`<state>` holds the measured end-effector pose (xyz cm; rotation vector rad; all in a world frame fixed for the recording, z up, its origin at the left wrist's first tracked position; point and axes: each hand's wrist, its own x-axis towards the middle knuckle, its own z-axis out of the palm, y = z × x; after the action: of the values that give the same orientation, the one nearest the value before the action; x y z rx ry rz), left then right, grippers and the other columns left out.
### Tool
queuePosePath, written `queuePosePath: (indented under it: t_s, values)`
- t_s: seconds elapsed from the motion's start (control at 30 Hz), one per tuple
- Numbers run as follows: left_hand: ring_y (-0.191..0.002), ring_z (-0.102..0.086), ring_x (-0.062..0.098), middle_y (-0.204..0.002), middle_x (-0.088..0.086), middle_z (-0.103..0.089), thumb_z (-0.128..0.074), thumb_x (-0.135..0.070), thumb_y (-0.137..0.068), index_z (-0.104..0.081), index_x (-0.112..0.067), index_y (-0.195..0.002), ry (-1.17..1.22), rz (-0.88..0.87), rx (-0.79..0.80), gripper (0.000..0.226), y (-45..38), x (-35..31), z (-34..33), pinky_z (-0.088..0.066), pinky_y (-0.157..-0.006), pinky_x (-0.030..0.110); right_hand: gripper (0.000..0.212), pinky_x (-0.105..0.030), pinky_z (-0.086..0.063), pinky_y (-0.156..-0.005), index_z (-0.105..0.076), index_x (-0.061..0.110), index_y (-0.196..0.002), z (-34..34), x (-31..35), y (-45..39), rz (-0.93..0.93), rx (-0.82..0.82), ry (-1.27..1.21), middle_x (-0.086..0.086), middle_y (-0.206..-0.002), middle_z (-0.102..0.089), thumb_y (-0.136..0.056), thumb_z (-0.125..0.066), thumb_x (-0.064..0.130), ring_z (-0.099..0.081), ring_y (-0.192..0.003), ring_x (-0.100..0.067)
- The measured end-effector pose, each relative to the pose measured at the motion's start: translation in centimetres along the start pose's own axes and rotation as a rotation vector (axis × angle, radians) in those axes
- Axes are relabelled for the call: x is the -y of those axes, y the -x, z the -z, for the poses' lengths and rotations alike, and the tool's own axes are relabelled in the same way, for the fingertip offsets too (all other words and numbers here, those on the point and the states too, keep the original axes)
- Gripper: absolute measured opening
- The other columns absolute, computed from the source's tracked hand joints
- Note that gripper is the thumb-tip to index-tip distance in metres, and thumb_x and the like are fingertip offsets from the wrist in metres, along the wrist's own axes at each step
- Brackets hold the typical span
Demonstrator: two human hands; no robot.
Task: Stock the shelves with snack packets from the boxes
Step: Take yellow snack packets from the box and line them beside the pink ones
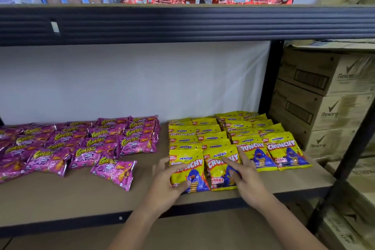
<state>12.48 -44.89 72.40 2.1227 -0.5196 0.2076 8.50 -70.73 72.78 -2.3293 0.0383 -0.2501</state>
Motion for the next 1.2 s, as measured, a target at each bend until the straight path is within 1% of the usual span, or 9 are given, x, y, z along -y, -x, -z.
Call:
queuePosePath:
  t_s: [0.1, 0.17, 0.3, 0.43, 0.53, 0.63, 0.8, 1.0, 1.2]
  values:
    - [-0.117, -0.013, -0.026, -0.136, -0.029, -0.029, -0.078, -0.034, -0.085, -0.065, -0.042, -0.123, -0.027, -0.002, 0.000, 0.041, 0.1, -0.3, 0.0, -0.027, -0.094, 0.005, 0.043, -0.045, -0.020, -0.119, -0.044, 0.049, -0.140, -0.1, 0.0, 0.3, 0.029, -0.033, 0.108, 0.012, -0.164, 0.001, -0.104, -0.046, 0.026, 0.003, -0.151, -0.025]
    - [-0.119, -0.019, -0.014, -0.142, -0.030, -0.025, -0.077, -0.035, -0.086, -0.065, -0.042, -0.123, -0.047, -0.002, 0.000, 0.040, 0.2, -0.5, 0.0, -0.024, -0.096, 0.009, 0.044, -0.045, -0.021, -0.118, -0.037, 0.050, -0.145, -0.3, 0.0, 0.6, 0.031, -0.042, 0.267, 0.008, -0.165, 0.002, -0.101, -0.039, 0.051, -0.001, -0.146, -0.023]
    - [-0.126, -0.011, -0.005, -0.151, -0.027, -0.010, -0.073, -0.039, -0.088, -0.063, -0.046, -0.124, -0.101, 0.008, 0.013, 0.038, 0.4, -0.7, 0.1, -0.022, -0.107, 0.019, 0.083, -0.048, -0.014, -0.119, -0.020, 0.050, -0.151, -1.0, 0.4, 1.4, 0.031, -0.055, 0.526, 0.003, -0.164, 0.016, -0.079, 0.000, 0.085, 0.010, -0.146, -0.026]
    - [-0.131, -0.008, -0.004, -0.157, -0.024, -0.007, -0.070, -0.043, -0.089, -0.060, -0.045, -0.129, -0.112, 0.024, 0.052, 0.041, 0.5, -0.9, 0.4, -0.023, -0.114, 0.029, 0.089, -0.048, -0.014, -0.120, -0.016, 0.048, -0.153, -1.3, 0.6, 1.7, 0.037, -0.090, 0.528, 0.004, -0.164, 0.018, -0.075, 0.002, 0.086, 0.010, -0.148, -0.026]
    - [-0.142, 0.001, -0.004, -0.160, -0.026, 0.001, -0.069, -0.046, -0.090, -0.054, -0.047, -0.136, -0.082, 0.007, 0.029, 0.049, 1.3, -0.6, 0.7, -0.014, -0.114, 0.022, 0.073, -0.048, -0.021, -0.117, -0.032, 0.043, -0.150, -1.7, 0.7, 2.2, 0.099, -0.174, 0.447, 0.006, -0.165, 0.002, -0.088, -0.021, 0.078, 0.002, -0.148, -0.024]
    - [-0.144, -0.018, 0.000, -0.156, -0.025, -0.025, -0.071, -0.035, -0.092, -0.055, -0.044, -0.135, -0.015, -0.090, -0.063, 0.047, 2.9, -0.4, 1.6, -0.016, -0.104, 0.000, 0.053, -0.045, -0.031, -0.109, -0.055, 0.034, -0.138, -3.1, 1.9, 3.1, 0.243, -0.336, 0.319, 0.004, -0.156, -0.030, -0.093, -0.045, 0.060, -0.020, -0.144, -0.023]
    - [-0.114, -0.057, 0.011, -0.117, -0.017, -0.057, -0.071, -0.011, -0.091, -0.065, -0.033, -0.120, 0.101, -0.160, -0.205, 0.037, 7.5, 1.0, 4.5, -0.043, -0.092, 0.014, 0.031, -0.032, -0.043, -0.093, -0.067, 0.025, -0.119, -7.9, 5.8, 5.8, 0.518, -0.445, 0.108, 0.007, -0.125, -0.051, -0.093, -0.060, 0.040, -0.043, -0.117, -0.012]
    - [-0.096, -0.063, 0.011, -0.101, -0.013, -0.064, -0.076, 0.001, -0.083, -0.069, -0.024, -0.109, -0.001, -0.048, -0.411, 0.037, 16.1, 9.3, 11.6, -0.045, -0.086, 0.015, 0.023, -0.032, -0.047, -0.089, -0.070, 0.015, -0.110, -18.9, 10.5, 10.1, 0.572, -0.281, -0.043, 0.005, -0.109, -0.056, -0.091, -0.065, 0.028, -0.055, -0.103, -0.016]
    - [-0.097, -0.065, 0.007, -0.105, -0.014, -0.067, -0.073, 0.003, -0.083, -0.066, -0.030, -0.112, -0.009, 0.340, -0.488, 0.044, 30.0, 23.0, 19.8, -0.052, -0.086, 0.027, 0.018, -0.025, -0.046, -0.091, -0.070, 0.021, -0.106, -32.6, 14.6, 15.5, 0.434, 0.029, -0.155, 0.013, -0.106, -0.060, -0.089, -0.068, 0.029, -0.061, -0.101, -0.009]
